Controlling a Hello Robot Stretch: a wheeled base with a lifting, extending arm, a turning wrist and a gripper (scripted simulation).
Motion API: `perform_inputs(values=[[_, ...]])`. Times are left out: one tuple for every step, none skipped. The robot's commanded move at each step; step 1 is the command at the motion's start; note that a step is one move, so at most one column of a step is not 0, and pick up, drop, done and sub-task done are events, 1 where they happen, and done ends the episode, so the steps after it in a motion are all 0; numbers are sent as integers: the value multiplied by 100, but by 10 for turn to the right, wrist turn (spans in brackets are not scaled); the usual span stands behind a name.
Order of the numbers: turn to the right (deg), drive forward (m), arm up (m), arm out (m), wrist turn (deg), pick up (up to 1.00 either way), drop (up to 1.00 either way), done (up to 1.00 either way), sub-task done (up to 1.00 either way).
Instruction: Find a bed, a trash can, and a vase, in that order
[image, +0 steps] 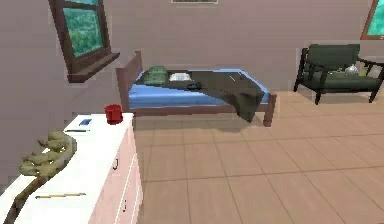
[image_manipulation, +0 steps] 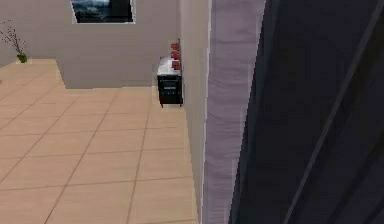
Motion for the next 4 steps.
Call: perform_inputs(values=[[0,30,0,0,0,0,0,0,0],[450,0,0,0,0,0,0,0,0],[0,100,0,0,0,0,0,0,0],[0,100,0,0,0,0,0,0,0]])
